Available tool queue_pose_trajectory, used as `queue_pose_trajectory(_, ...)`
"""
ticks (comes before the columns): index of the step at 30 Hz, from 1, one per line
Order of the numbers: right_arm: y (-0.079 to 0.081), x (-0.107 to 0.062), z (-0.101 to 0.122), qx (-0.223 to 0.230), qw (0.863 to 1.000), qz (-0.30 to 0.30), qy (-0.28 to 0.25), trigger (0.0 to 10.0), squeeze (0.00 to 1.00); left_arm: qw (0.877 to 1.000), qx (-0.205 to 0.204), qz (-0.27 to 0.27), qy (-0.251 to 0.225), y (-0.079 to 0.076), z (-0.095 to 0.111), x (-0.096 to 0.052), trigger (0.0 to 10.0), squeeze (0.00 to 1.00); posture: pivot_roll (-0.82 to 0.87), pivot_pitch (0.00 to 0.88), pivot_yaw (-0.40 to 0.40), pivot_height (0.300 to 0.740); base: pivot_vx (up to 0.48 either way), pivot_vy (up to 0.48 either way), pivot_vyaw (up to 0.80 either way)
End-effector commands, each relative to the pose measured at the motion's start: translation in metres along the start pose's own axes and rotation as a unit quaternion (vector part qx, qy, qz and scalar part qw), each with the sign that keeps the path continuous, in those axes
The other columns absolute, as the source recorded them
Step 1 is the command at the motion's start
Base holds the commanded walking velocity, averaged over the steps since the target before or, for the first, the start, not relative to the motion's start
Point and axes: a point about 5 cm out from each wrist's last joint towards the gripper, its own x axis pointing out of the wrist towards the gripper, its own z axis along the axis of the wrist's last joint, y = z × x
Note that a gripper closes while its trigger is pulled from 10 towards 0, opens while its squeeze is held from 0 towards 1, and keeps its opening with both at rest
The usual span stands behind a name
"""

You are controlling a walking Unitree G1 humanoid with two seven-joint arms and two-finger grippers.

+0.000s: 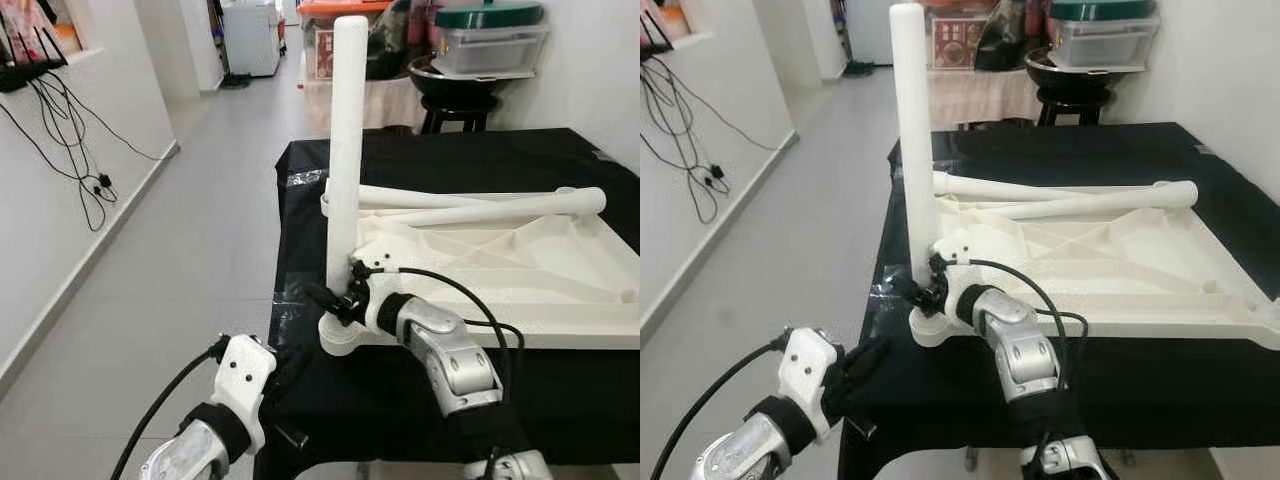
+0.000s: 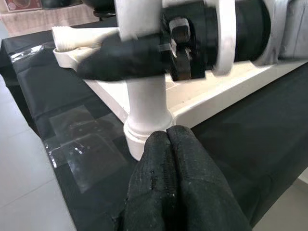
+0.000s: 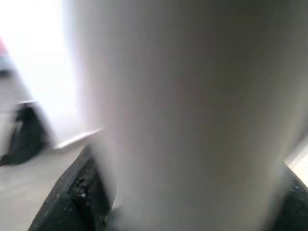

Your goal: Building children table

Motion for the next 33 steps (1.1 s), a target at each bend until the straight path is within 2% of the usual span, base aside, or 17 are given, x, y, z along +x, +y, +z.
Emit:
queue_pose_trajectory(1,0.006,0.002,0.012,-0.013,0.997,0.071,-0.021,10.0,0.0,1.0,0.004,-0.002,0.005,-0.002,0.001,-0.002,10.0,0.0,0.01,0.019,0.024,0.74,0.0,0.0,0.0)
queue_pose_trajectory(2,0.006,0.002,0.012,-0.013,0.997,0.071,-0.021,10.0,0.0,1.0,0.004,-0.002,0.005,-0.002,0.001,-0.002,10.0,0.0,0.01,0.019,0.024,0.74,0.0,0.0,0.0)
queue_pose_trajectory(3,0.007,0.002,0.014,-0.019,0.992,0.122,-0.021,10.0,0.0,1.0,0.002,-0.002,0.005,-0.002,0.001,-0.002,10.0,0.0,0.01,0.015,0.017,0.74,0.0,0.0,0.0)
queue_pose_trajectory(4,0.007,0.002,0.014,-0.019,0.992,0.122,-0.021,10.0,0.0,1.0,0.002,-0.002,0.005,-0.002,0.001,-0.002,10.0,0.0,0.01,0.015,0.017,0.74,0.0,0.0,0.0)
queue_pose_trajectory(6,0.008,0.001,0.008,-0.025,0.98,0.199,-0.001,10.0,0.0,1.0,-0.001,0.001,0.003,-0.001,0.001,0.0,10.0,0.0,0.01,0.011,0.017,0.74,0.0,0.0,0.0)
queue_pose_trajectory(8,0.006,0.0,-0.003,-0.012,0.969,0.245,0.022,10.0,0.0,1.0,-0.003,0.003,0.001,-0.001,0.001,0.001,10.0,0.0,0.02,0.009,0.014,0.74,0.0,0.0,0.0)
queue_pose_trajectory(13,0.0,0.001,-0.013,0.006,0.964,0.263,0.038,10.0,0.0,1.0,-0.006,0.006,0.001,-0.001,0.001,0.001,10.0,0.0,0.02,0.01,0.017,0.74,0.0,0.0,0.0)
queue_pose_trajectory(14,-0.002,0.003,-0.012,0.014,0.965,0.259,0.035,4.7,0.0,1.0,-0.007,0.006,0.001,-0.001,0.001,0.001,10.0,0.0,0.02,0.009,0.016,0.74,0.0,0.0,0.0)
queue_pose_trajectory(15,-0.004,0.005,-0.012,0.021,0.966,0.257,0.03,0.0,0.0,1.0,-0.008,0.006,0.001,-0.001,0.001,0.001,10.0,0.0,0.02,0.009,0.016,0.74,0.0,0.0,0.0)
queue_pose_trajectory(24,-0.01,0.005,-0.007,0.018,0.966,0.257,0.014,0.0,0.0,1.0,-0.017,0.002,0.002,-0.001,0.0,0.002,10.0,0.0,0.01,0.007,0.018,0.74,0.0,0.0,0.0)
queue_pose_trajectory(29,-0.016,-0.003,-0.009,0.002,0.967,0.256,0.008,0.0,0.0,1.0,-0.025,0.0,0.003,-0.001,-0.002,0.003,10.0,0.0,0.0,0.007,0.023,0.74,0.0,0.0,0.0)
queue_pose_trajectory(30,-0.019,-0.006,-0.011,-0.012,0.973,0.23,0.012,0.0,0.0,1.0,-0.027,-0.001,0.003,-0.001,-0.002,0.003,10.0,0.0,0.0,0.009,0.022,0.74,0.0,0.0,0.0)
queue_pose_trajectory(31,-0.019,-0.006,-0.011,-0.012,0.973,0.23,0.012,0.0,0.0,1.0,-0.027,-0.001,0.003,-0.001,-0.002,0.003,10.0,0.0,0.0,0.009,0.022,0.74,0.0,0.0,0.0)
queue_pose_trajectory(32,-0.02,-0.01,-0.015,-0.022,0.983,0.181,0.02,0.0,0.0,1.0,-0.029,-0.002,0.004,-0.002,-0.002,0.003,10.0,0.0,-0.01,0.012,0.014,0.74,0.0,0.0,0.0)
queue_pose_trajectory(33,-0.02,-0.01,-0.015,-0.022,0.983,0.181,0.02,0.0,0.0,1.0,-0.029,-0.002,0.004,-0.002,-0.002,0.003,10.0,0.0,-0.01,0.012,0.014,0.74,0.0,0.0,0.0)
